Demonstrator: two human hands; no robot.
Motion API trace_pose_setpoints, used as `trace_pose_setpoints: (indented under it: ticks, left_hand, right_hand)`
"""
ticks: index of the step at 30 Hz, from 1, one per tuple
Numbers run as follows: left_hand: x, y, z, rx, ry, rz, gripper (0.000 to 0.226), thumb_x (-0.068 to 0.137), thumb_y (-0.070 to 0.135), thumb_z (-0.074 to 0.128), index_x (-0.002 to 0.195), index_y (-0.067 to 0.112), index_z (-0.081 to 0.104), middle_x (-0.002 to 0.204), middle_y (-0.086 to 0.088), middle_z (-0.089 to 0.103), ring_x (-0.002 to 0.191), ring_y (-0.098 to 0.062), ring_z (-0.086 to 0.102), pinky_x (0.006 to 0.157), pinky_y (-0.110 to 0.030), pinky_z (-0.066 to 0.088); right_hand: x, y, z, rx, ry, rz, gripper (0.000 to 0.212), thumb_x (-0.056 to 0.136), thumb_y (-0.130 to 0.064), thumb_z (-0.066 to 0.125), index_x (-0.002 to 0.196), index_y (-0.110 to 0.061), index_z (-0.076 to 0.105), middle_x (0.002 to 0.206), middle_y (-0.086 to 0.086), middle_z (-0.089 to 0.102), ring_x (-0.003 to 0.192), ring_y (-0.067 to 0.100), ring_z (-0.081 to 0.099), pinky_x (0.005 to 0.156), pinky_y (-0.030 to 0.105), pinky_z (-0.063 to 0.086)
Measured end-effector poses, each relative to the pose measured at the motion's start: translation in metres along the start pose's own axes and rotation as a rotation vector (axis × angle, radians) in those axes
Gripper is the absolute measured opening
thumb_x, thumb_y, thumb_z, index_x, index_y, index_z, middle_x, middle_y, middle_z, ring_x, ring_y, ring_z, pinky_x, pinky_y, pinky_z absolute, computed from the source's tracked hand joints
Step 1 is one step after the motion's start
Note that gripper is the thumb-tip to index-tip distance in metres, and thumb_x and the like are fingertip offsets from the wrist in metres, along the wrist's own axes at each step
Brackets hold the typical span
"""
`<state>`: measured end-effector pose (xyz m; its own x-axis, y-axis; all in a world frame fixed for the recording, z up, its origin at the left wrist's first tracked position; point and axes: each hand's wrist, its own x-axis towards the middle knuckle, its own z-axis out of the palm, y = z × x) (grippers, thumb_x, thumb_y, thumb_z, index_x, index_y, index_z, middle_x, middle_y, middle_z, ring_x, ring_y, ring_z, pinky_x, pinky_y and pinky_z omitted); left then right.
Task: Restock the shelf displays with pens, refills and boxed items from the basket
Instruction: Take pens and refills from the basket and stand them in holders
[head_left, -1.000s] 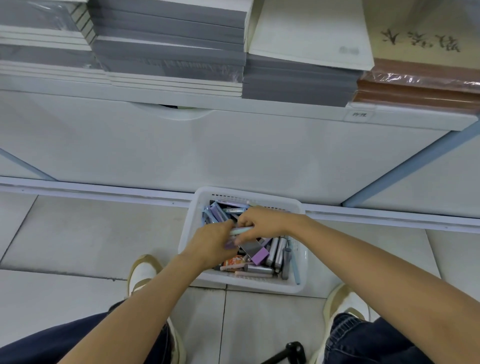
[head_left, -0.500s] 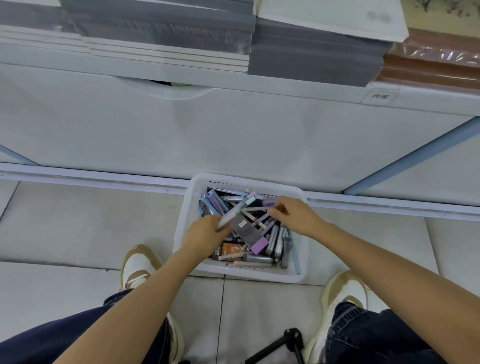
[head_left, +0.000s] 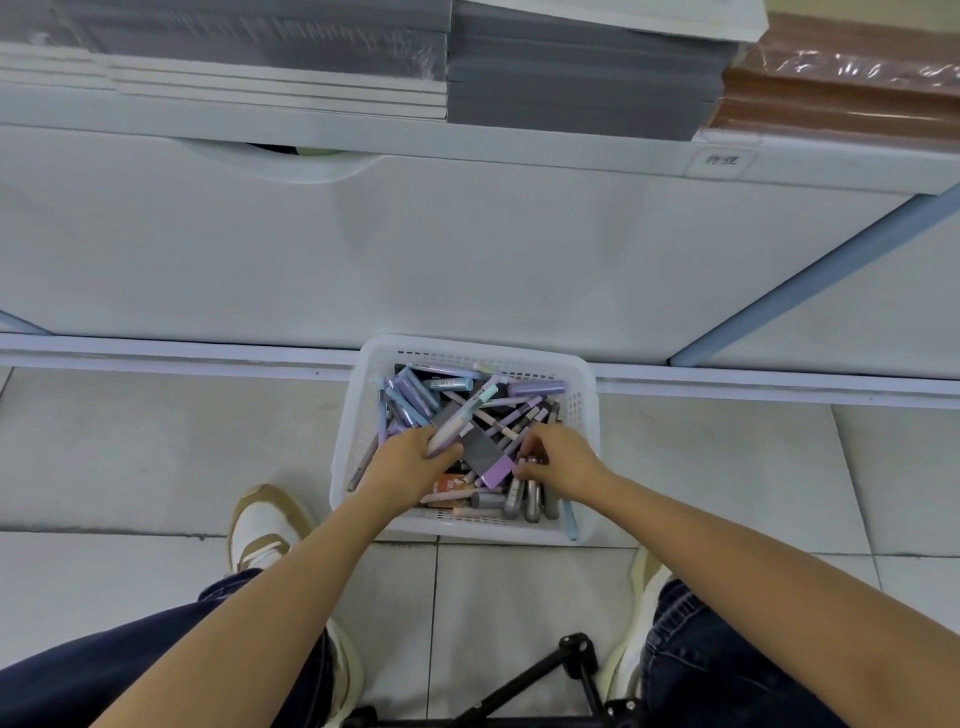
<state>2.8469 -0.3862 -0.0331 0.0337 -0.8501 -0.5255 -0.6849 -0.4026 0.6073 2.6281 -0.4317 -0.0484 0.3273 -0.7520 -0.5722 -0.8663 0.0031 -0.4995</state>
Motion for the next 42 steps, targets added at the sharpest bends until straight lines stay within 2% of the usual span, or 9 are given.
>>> trace_pose_setpoints:
  ticks: [7,10,15,21,26,31,35,38,42]
  left_hand:
    - [-0.003,0.014,-0.003,-0.239,-0.010,-0.034,0.033,0.093,0.040,0.060,0.079,0.010,0.059,0.061,-0.003,0.052,0.052,-0.015,0.045,0.054,-0.028,0.043]
    - [-0.008,0.038,-0.012,-0.525,-0.036,-0.039,0.036,0.091,0.039,0.063,0.084,0.003,0.060,0.061,-0.007,0.046,0.047,-0.013,0.039,0.050,-0.028,0.039]
    - [-0.024,0.085,-0.041,-0.704,-0.111,0.040,0.038,0.082,0.038,0.074,0.060,0.015,0.054,0.042,0.003,0.039,0.030,-0.008,0.030,0.033,-0.018,0.028]
    - [-0.050,0.129,-0.080,-0.719,0.143,0.183,0.041,0.084,0.032,0.073,0.060,0.014,0.045,0.048,-0.005,0.036,0.033,-0.009,0.029,0.035,-0.020,0.027]
    - [-0.088,0.164,-0.111,-0.786,0.287,0.304,0.035,0.087,0.030,0.070,0.066,0.008,0.052,0.043,0.001,0.040,0.033,-0.007,0.030,0.035,-0.017,0.028]
    - [-0.133,0.198,-0.131,-0.812,0.308,0.403,0.036,0.090,0.038,0.064,0.074,0.007,0.056,0.044,0.000,0.042,0.033,-0.008,0.030,0.035,-0.016,0.027]
    - [-0.162,0.226,-0.145,-0.840,0.276,0.511,0.046,0.093,0.039,0.059,0.106,-0.005,0.064,0.045,0.008,0.057,0.034,-0.006,0.030,0.034,-0.017,0.027]
    - [-0.179,0.250,-0.157,-0.866,0.348,0.573,0.046,0.093,0.033,0.061,0.108,-0.009,0.062,0.042,0.009,0.055,0.032,-0.004,0.029,0.034,-0.015,0.027]
    - [-0.194,0.285,-0.172,-0.823,0.410,0.636,0.041,0.090,0.030,0.066,0.104,-0.009,0.063,0.038,0.011,0.048,0.033,-0.005,0.027,0.035,-0.017,0.028]
  right_hand:
    - [0.003,-0.013,-0.042,0.302,0.060,-0.052,0.015,0.083,-0.019,0.075,0.086,-0.021,0.061,0.100,0.007,0.069,0.067,0.007,0.059,0.053,0.012,0.046]
    - [0.002,-0.035,-0.077,0.524,0.036,-0.082,0.015,0.083,-0.017,0.076,0.091,-0.013,0.065,0.092,0.009,0.071,0.054,0.011,0.055,0.046,0.018,0.045]
    - [-0.012,-0.081,-0.118,0.736,0.002,-0.224,0.011,0.084,-0.008,0.073,0.091,-0.008,0.065,0.071,0.001,0.066,0.042,0.005,0.050,0.041,0.018,0.042]
    - [-0.051,-0.123,-0.165,0.808,0.008,-0.386,0.023,0.084,-0.005,0.072,0.105,-0.009,0.065,0.082,0.004,0.065,0.059,0.015,0.052,0.049,0.021,0.044]
    - [-0.098,-0.150,-0.213,0.822,0.136,-0.519,0.024,0.084,-0.001,0.070,0.106,-0.009,0.065,0.090,0.006,0.065,0.063,0.010,0.058,0.058,0.020,0.048]
    - [-0.152,-0.174,-0.238,0.851,0.326,-0.687,0.011,0.085,-0.001,0.068,0.094,-0.007,0.067,0.077,0.000,0.067,0.057,0.009,0.056,0.061,0.020,0.051]
    - [-0.187,-0.184,-0.250,0.842,0.389,-0.776,0.014,0.086,-0.002,0.067,0.099,-0.007,0.066,0.093,0.008,0.066,0.075,0.011,0.064,0.072,0.021,0.054]
    - [-0.206,-0.188,-0.263,0.844,0.390,-0.814,0.024,0.089,-0.001,0.063,0.112,-0.009,0.062,0.105,0.009,0.067,0.092,0.014,0.066,0.080,0.023,0.054]
    - [-0.231,-0.192,-0.290,0.948,0.434,-0.840,0.027,0.094,-0.007,0.058,0.120,-0.003,0.058,0.103,0.016,0.066,0.084,0.019,0.065,0.070,0.025,0.056]
